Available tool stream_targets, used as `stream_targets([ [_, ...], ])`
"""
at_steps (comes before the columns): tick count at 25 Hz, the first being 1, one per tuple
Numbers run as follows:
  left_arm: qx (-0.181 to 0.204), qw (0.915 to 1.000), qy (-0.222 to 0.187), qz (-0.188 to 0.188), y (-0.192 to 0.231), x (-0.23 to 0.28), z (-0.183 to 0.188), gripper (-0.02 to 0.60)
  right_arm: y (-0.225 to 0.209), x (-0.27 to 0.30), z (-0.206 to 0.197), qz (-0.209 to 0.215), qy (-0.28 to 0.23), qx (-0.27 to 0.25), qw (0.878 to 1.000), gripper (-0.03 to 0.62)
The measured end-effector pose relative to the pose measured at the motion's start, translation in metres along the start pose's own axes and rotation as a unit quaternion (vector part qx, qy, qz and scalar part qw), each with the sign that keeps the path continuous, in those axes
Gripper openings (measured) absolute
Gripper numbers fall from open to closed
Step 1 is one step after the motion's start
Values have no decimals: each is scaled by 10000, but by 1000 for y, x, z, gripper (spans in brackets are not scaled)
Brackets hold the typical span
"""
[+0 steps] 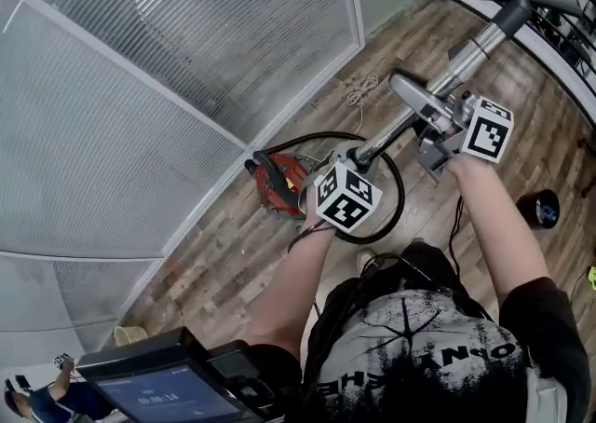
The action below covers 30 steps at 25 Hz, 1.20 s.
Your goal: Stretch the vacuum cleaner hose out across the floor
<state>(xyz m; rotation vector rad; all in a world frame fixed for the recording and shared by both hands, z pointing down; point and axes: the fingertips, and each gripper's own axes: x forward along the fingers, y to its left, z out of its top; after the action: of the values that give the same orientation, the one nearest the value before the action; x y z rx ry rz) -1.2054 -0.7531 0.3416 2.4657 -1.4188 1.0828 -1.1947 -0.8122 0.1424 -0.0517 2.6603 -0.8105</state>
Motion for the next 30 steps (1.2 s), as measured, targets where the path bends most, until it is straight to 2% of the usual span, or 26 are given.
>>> stream_targets([
  [2, 25, 9999, 79, -71, -9, 1, -3, 75, -2, -11, -3, -103, -119, 5, 9999, 85],
  [5, 22, 9999, 134, -104, -47, 14, 10, 77, -3, -53, 5, -219, -372, 146, 9990, 86],
  [9, 108, 9998, 195, 20, -91, 36, 53, 81, -7, -111, 38, -139, -435, 300, 9985, 83],
  [12, 268, 9994, 142, 191, -113, 43, 90, 83, 6, -147, 68, 43, -557, 139, 9983, 80],
  [16, 555, 9974, -97, 439, -119, 40, 152, 80, 34, -173, 125, 273, -729, -298, 9965, 80],
  [20, 503, 9973, -256, 469, -132, 38, 195, 81, 51, -189, 164, 317, -745, -419, 9958, 80],
  [24, 500, 9978, -356, 270, -175, 44, 221, 83, 65, -232, 180, 318, -870, -442, 9947, 80],
  [30, 691, 9940, -695, -485, -257, 39, 237, 83, 110, -294, 178, 224, -1151, -649, 9910, 78],
])
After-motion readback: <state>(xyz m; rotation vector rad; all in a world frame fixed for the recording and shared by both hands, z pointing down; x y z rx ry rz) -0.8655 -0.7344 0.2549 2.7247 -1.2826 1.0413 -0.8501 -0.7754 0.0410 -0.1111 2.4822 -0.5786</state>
